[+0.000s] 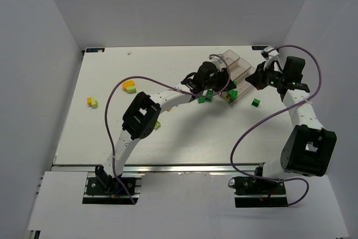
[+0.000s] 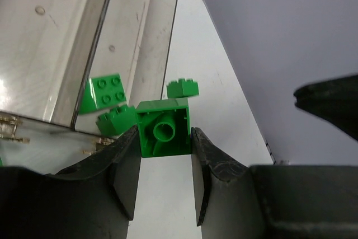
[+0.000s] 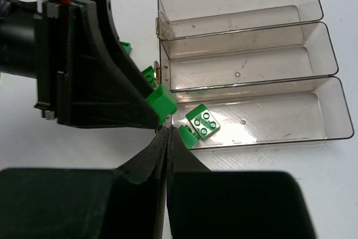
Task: Sort the legos into containers by color
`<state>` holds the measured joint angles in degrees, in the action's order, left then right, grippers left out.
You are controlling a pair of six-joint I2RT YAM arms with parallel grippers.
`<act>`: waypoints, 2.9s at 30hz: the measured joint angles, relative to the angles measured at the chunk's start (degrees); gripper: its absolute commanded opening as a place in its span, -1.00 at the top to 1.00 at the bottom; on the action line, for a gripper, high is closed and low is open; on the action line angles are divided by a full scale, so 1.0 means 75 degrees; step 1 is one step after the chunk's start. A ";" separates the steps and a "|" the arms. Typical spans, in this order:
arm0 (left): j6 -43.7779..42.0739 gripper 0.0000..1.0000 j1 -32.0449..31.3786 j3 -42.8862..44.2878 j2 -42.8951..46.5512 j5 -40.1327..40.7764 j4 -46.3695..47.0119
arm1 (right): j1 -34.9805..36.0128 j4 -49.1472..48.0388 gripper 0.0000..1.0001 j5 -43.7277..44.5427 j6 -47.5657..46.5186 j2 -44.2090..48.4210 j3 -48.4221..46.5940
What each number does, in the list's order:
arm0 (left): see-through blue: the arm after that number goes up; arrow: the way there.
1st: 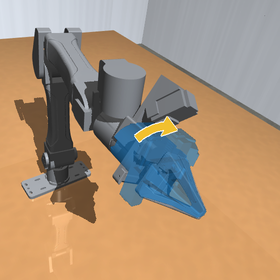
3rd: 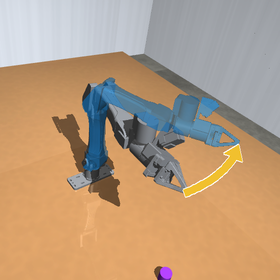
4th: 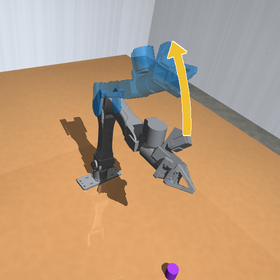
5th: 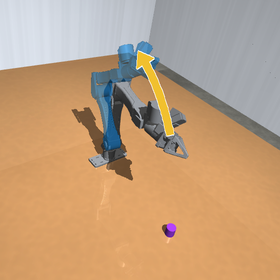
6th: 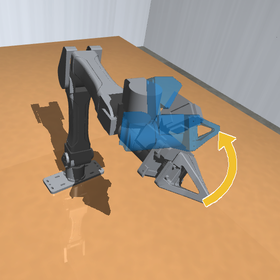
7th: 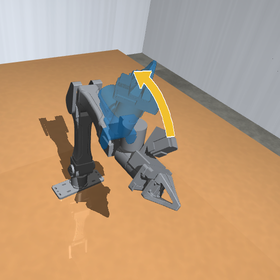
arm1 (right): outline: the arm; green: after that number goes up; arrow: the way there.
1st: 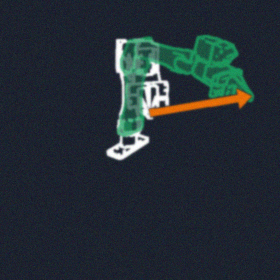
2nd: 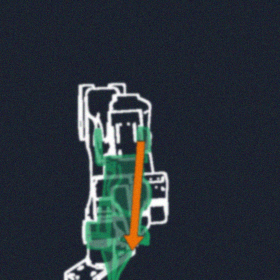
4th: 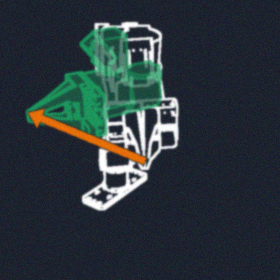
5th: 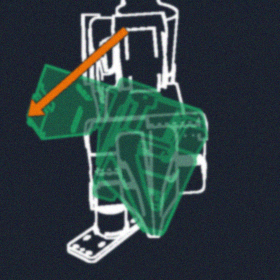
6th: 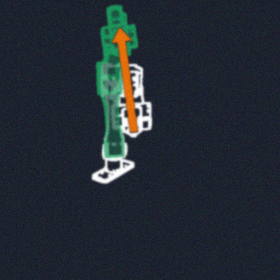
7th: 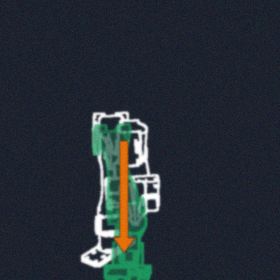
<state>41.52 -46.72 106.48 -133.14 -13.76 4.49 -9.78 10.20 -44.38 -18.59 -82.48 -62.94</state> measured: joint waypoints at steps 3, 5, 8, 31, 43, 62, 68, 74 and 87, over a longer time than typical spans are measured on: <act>-0.0067 0.73 -0.0047 0.0519 -0.0300 0.0326 -0.0154 | -0.0015 0.0000 1.00 -0.0052 0.0038 0.0000 0.0000; -0.0076 0.70 -0.0079 0.0947 -0.0539 0.0501 -0.0227 | -0.0029 0.0000 1.00 -0.0102 0.0064 0.0000 0.0000; -0.0070 0.63 -0.0105 0.1422 -0.0828 0.0708 -0.0332 | -0.0050 0.0000 1.00 -0.0140 0.0114 0.0000 0.0003; 0.0058 -0.22 -0.0251 0.1626 -0.1209 0.1186 -0.0991 | -0.0187 0.0003 1.00 -0.0303 0.0192 0.0000 0.0006; 0.0032 0.06 -0.0289 0.1725 -0.1177 0.1387 -0.1035 | -0.0187 0.0140 1.00 -0.0297 -0.0201 0.0000 0.0015; -0.0233 -0.65 -0.0082 -0.5284 0.6245 0.4141 -0.1218 | -0.0274 0.1833 -0.21 0.1428 -0.0898 -0.1279 -0.0778; 0.0670 -0.74 0.0192 -0.8160 0.8996 0.4876 -0.1684 | -0.0184 0.2707 -0.28 0.2366 -0.1679 -0.2107 -0.1061; 0.1521 -0.77 0.0201 -0.9632 1.1095 0.5453 -0.2291 | -0.0079 0.3212 -0.26 0.3150 -0.2818 -0.2722 -0.1635; 0.2075 -0.77 0.0201 -0.9897 1.1138 0.5680 -0.2495 | 0.0079 0.3372 -0.16 0.3707 -0.3934 -0.3535 -0.2037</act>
<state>57.08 -45.21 32.25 -49.60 28.84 -14.22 -9.19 35.48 -16.58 -48.10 -108.99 -78.22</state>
